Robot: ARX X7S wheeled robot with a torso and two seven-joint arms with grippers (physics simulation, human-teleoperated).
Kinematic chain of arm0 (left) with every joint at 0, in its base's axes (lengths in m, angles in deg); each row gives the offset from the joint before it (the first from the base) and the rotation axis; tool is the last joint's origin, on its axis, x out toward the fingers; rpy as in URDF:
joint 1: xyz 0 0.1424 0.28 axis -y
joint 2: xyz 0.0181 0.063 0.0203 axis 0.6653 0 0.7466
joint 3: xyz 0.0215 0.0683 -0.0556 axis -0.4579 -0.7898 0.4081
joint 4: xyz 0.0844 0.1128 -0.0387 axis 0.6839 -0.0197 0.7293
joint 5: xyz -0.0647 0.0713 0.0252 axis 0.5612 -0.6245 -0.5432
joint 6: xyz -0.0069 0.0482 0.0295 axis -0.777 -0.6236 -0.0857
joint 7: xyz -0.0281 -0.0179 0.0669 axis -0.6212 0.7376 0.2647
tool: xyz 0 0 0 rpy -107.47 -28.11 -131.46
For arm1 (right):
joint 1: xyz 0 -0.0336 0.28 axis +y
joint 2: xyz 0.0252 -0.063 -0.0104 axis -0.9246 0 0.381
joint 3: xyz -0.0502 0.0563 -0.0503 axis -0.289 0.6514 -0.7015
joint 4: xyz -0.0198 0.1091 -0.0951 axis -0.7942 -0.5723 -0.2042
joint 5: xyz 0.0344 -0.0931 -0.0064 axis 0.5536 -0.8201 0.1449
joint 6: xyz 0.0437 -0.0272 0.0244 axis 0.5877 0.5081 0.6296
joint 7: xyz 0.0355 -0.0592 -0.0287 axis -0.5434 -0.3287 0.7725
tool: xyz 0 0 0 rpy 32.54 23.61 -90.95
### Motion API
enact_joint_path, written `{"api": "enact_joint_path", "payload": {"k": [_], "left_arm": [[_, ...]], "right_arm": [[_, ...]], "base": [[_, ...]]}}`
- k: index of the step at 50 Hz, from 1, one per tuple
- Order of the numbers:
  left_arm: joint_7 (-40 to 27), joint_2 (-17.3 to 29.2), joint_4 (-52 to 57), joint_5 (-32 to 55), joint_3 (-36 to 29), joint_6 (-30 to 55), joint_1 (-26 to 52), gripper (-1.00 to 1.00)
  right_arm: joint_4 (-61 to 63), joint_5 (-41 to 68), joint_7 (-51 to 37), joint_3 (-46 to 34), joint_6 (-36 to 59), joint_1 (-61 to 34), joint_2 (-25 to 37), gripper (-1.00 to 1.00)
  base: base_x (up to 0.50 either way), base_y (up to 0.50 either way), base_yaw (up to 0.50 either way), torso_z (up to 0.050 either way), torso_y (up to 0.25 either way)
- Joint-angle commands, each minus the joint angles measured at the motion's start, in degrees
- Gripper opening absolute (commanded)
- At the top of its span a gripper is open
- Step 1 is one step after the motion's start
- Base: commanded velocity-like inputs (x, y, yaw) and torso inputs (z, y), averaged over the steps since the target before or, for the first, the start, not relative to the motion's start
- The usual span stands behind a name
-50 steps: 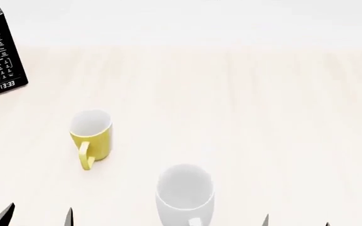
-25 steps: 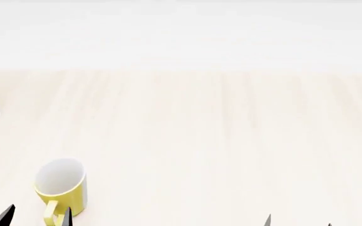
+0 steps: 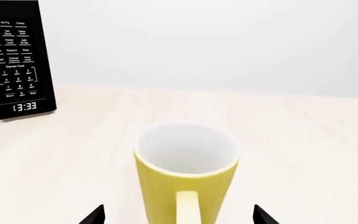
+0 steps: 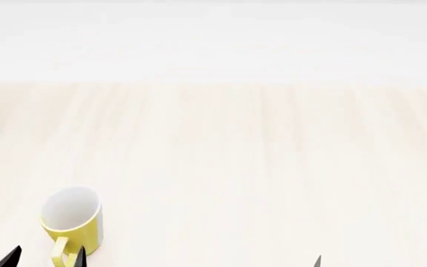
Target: Put the yellow and white mug to the front of the white mug.
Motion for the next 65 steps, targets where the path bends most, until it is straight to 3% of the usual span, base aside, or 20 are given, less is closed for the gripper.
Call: {"api": "enact_joint_path", "payload": {"k": [1, 20, 36, 37, 58, 59, 61, 65], "left_arm": [[-0.58, 0.04, -3.54, 0.47, -0.30, 1.16, 2.10, 1.00], [-2.24, -1.17, -13.31, -1.04, -2.11, 0.56, 6.69, 1.00], [-2.98, -1.27, -12.05, 0.12, -2.63, 0.47, 6.07, 1.00], [-3.07, -1.18, -11.44, 0.20, -2.60, 0.35, 5.83, -1.00], [-3.52, -0.36, -10.58, 1.18, -2.72, -2.07, 5.20, -1.00], [5.08, 6.34, -13.19, 9.78, -3.42, 3.71, 13.79, -1.00], [19.59, 6.15, -14.85, 13.42, -3.74, 3.39, 18.46, -1.00], [20.54, 5.90, -17.84, 12.63, -4.40, 2.45, 20.28, -1.00]], "right_arm": [[0.22, 0.15, -0.62, -0.51, 0.38, 0.01, 0.34, 1.00], [-0.48, 0.56, -1.29, -1.29, 0.26, -0.26, 0.82, 1.00], [-0.85, 0.88, -1.77, -1.79, 0.19, -0.45, 1.25, 1.00], [-1.00, 0.92, -1.78, -1.83, 0.19, -0.50, 1.26, 1.00], [-1.52, 1.22, -2.39, -2.67, 0.15, -0.74, 1.78, 1.00], [-1.01, 1.09, -2.15, -3.01, 0.01, -0.54, 1.96, 1.00], [-1.09, 1.18, -2.22, -3.01, 0.02, -0.56, 2.01, 1.00], [-1.15, 1.24, -2.25, -3.23, 0.05, -0.63, 2.13, 1.00]], "base": [[0.00, 0.00, 0.00, 0.000, 0.000], [0.00, 0.00, 0.00, 0.000, 0.000], [0.00, 0.00, 0.00, 0.000, 0.001], [0.00, 0.00, 0.00, 0.000, 0.000], [0.00, 0.00, 0.00, 0.000, 0.000], [0.00, 0.00, 0.00, 0.000, 0.000], [0.00, 0.00, 0.00, 0.000, 0.000], [0.00, 0.00, 0.00, 0.000, 0.000]]}}
